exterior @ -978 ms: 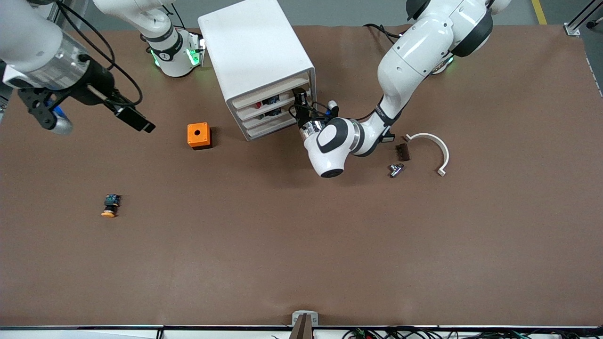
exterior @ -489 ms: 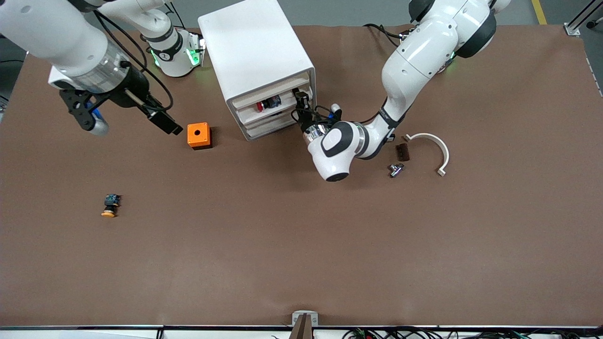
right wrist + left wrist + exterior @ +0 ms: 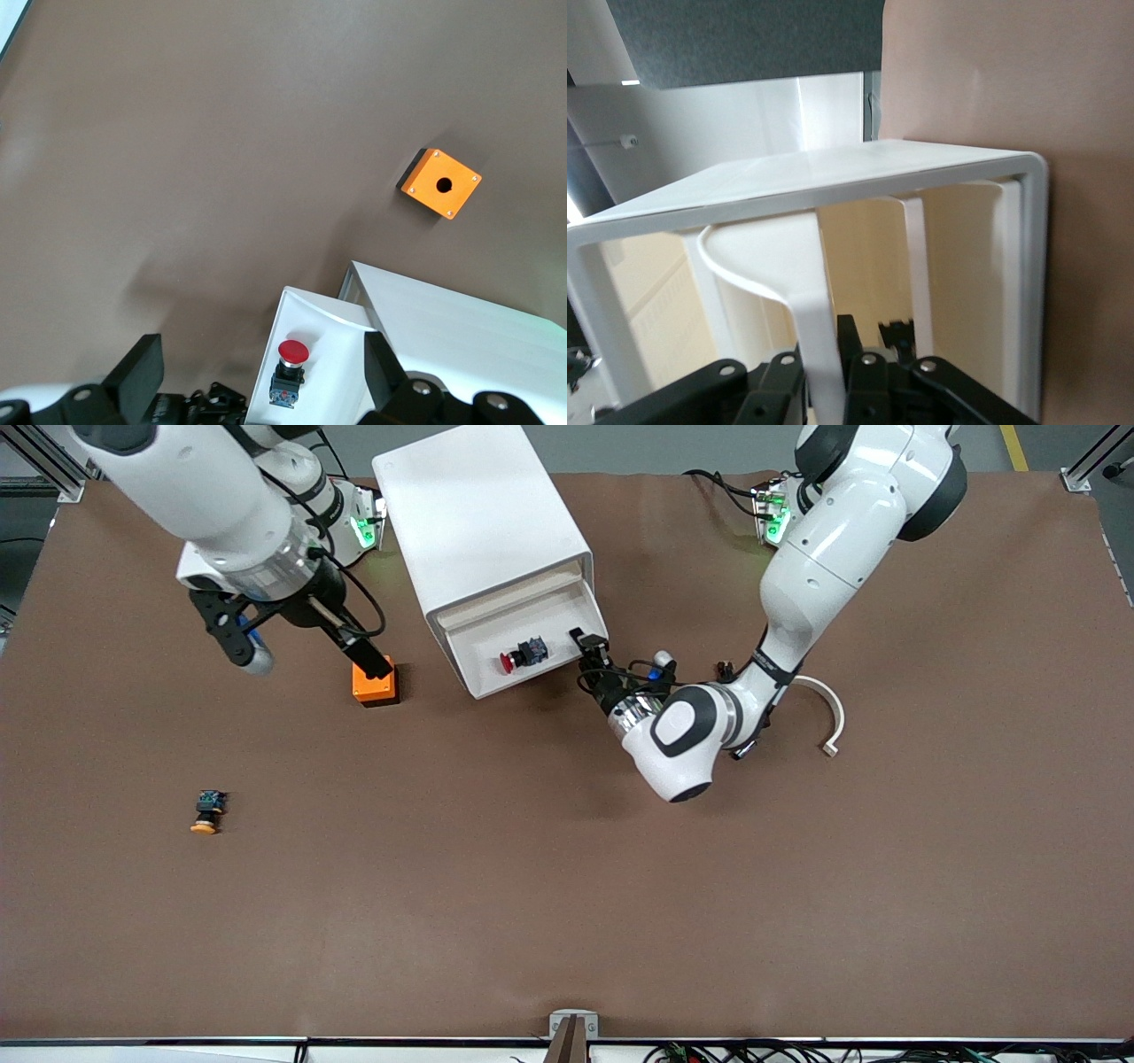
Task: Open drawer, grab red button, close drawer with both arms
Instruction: 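Pull the drawer open with the left gripper while the right gripper approaches, then lower the right gripper into the drawer onto the red button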
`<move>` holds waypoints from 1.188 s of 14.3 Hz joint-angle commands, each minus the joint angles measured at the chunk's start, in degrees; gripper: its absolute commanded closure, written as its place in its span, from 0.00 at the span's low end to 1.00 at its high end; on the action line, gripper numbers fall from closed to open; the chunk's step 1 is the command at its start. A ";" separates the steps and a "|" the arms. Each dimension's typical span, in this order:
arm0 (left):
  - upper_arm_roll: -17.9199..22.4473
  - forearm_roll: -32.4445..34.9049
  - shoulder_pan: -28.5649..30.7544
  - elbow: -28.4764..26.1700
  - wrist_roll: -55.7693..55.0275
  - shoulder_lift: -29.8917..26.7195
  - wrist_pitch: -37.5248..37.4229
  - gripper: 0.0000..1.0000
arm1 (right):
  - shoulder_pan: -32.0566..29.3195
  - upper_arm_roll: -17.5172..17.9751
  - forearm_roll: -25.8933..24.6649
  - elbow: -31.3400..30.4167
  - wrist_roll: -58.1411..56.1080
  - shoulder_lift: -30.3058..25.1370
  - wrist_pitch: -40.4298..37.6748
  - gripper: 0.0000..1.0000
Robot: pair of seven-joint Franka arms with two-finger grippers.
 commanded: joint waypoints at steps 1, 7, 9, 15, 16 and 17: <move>0.05 -0.32 1.50 0.55 0.24 0.10 0.22 0.86 | 4.06 -0.56 -2.78 -2.20 5.83 0.17 2.80 0.00; 0.31 -0.06 2.21 0.64 1.38 0.10 0.22 0.86 | 12.68 -0.56 -7.96 -2.12 18.40 7.02 7.27 0.00; 0.31 0.03 2.91 0.55 1.38 0.18 0.22 0.86 | 14.35 -0.56 -8.84 -2.21 20.52 9.31 9.21 0.00; 0.22 0.20 3.00 0.64 2.09 0.10 0.13 0.04 | 18.66 -0.56 -13.15 -8.61 28.42 11.34 17.64 0.00; 0.13 0.20 3.00 0.72 2.26 0.01 0.22 0.00 | 19.19 -0.56 -14.64 -9.93 30.00 11.43 19.22 0.00; 0.13 0.03 3.35 0.99 3.66 -0.17 0.22 0.00 | 19.80 -0.56 -15.35 -11.07 31.50 11.51 20.63 0.00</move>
